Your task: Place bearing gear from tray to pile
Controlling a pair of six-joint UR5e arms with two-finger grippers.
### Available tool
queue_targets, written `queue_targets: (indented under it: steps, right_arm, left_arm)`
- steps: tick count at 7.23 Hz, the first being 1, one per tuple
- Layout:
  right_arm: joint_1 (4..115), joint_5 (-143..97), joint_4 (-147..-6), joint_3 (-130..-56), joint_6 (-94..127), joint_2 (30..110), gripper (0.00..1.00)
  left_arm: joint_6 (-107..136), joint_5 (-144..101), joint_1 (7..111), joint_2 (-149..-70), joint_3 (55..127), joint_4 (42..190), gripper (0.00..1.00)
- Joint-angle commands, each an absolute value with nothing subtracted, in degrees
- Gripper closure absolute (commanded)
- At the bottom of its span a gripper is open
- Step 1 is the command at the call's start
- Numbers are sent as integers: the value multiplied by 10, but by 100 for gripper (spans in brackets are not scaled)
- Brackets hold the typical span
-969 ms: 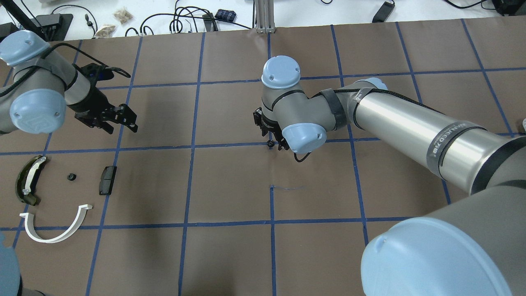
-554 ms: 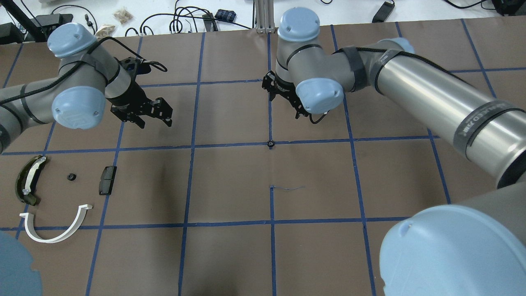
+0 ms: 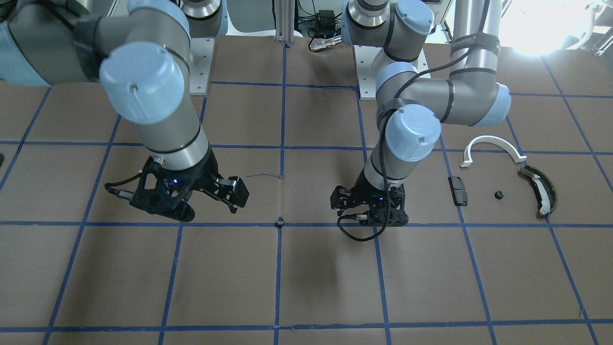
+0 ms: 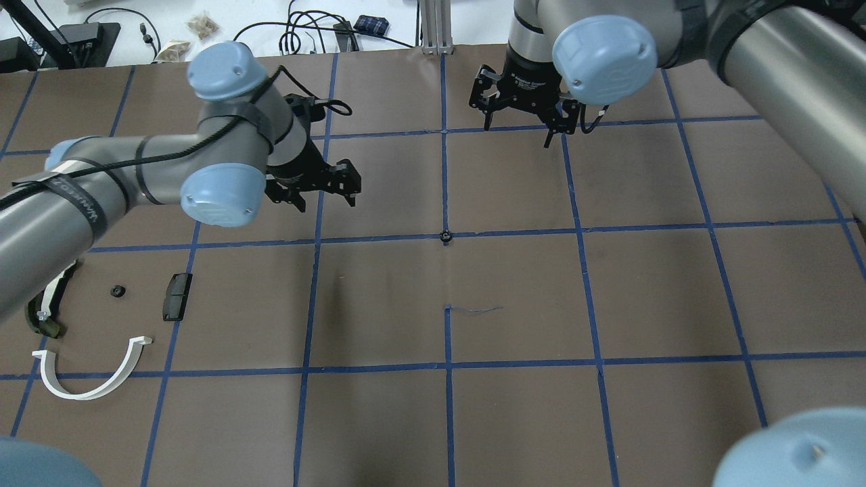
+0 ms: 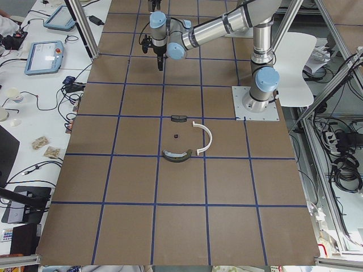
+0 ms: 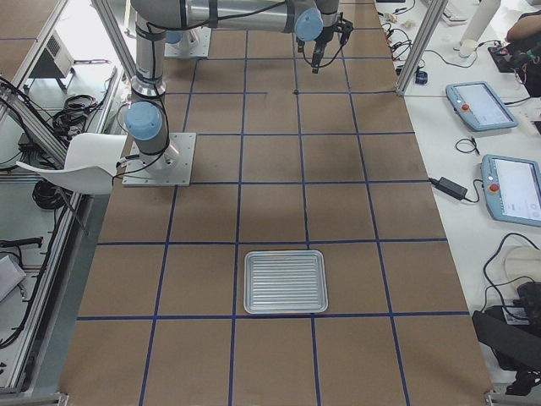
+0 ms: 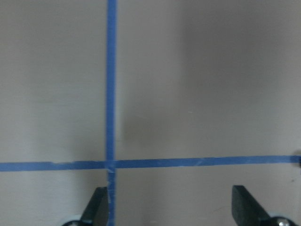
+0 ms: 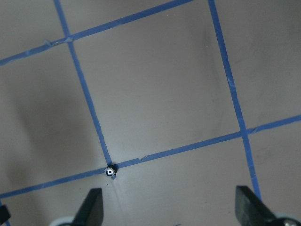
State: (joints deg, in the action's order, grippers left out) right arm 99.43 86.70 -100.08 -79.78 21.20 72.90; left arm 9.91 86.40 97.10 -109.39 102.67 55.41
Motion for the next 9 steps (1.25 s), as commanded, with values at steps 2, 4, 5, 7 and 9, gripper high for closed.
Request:
queue_targets:
  steps: [2, 4, 5, 7, 9]
  right_arm:
    - [988, 866, -978, -803, -21, 792, 0]
    - [978, 866, -980, -811, -17, 795, 0]
    - [977, 864, -967, -812, -4, 806, 0]
    - [945, 863, -839, -812, 2, 858, 0]
    - [921, 859, -829, -812, 7, 873, 0]
  left_arm:
    - [201, 877, 1049, -1156, 1019, 463, 8]
    - [221, 904, 1106, -1206, 940, 475, 6]
    - [235, 909, 1121, -1233, 923, 491, 6]
    - [252, 912, 1130, -1245, 925, 496, 6]
    - [253, 914, 1131, -1235, 956, 498, 8]
